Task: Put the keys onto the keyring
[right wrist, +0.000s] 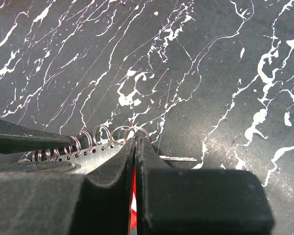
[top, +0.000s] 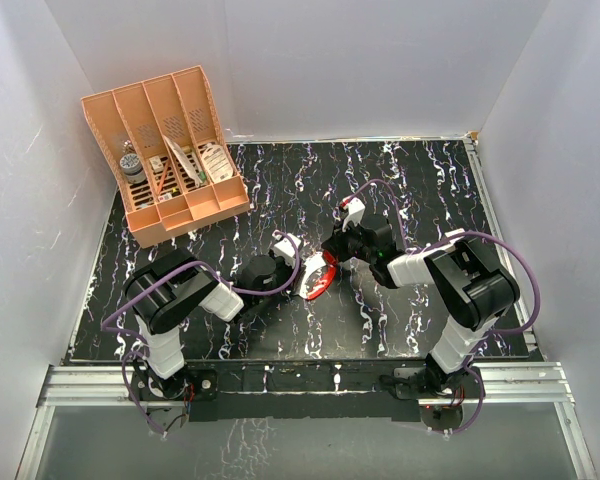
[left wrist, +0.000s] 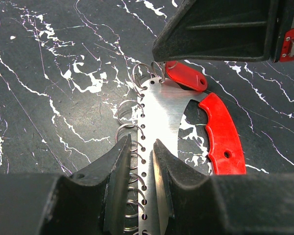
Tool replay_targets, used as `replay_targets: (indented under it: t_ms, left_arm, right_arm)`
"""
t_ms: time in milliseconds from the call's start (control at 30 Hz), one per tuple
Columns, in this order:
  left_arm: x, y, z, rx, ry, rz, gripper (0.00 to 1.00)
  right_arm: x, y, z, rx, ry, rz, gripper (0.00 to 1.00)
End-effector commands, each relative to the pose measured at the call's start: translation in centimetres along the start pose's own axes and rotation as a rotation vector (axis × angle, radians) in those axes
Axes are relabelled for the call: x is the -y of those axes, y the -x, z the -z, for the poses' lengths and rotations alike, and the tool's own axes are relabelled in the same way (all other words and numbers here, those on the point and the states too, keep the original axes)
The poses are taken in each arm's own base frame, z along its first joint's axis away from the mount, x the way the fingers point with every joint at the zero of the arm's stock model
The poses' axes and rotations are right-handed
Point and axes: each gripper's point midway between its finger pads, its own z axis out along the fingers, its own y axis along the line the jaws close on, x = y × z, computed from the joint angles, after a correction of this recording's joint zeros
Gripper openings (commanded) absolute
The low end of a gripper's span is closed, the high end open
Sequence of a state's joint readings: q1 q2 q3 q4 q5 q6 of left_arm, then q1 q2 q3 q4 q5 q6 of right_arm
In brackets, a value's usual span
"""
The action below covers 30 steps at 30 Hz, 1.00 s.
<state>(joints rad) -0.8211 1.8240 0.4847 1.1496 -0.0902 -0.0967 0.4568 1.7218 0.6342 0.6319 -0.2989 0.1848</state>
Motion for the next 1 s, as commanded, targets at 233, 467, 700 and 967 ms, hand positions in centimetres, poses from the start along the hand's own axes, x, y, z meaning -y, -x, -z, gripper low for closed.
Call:
replay_targets:
  t_ms: [233, 467, 700, 967]
  left_arm:
    - [-0.01, -0.47, -0.1, -0.021, 0.001, -0.007, 0.23]
    - [-0.02, -0.47, -0.08, -0.021, 0.001, -0.007, 0.24]
    - [-0.02, -0.38, -0.07, -0.019, 0.001, -0.008, 0.24]
    - [0.02, -0.41, -0.05, -0.02, -0.001, -0.008, 0.23]
  right_arm:
    - [-0.3, 2.58, -0.57, 0.077, 0.022, 0.03, 0.0]
    - [-0.25, 2.49, -0.74, 0.074, 0.021, 0.027, 0.0]
    - [-0.31, 2.6, -0.75, 0.078, 0.023, 0.025, 0.0]
    - [-0.3, 2.92, -0.81, 0.087, 0.022, 0.024, 0.0]
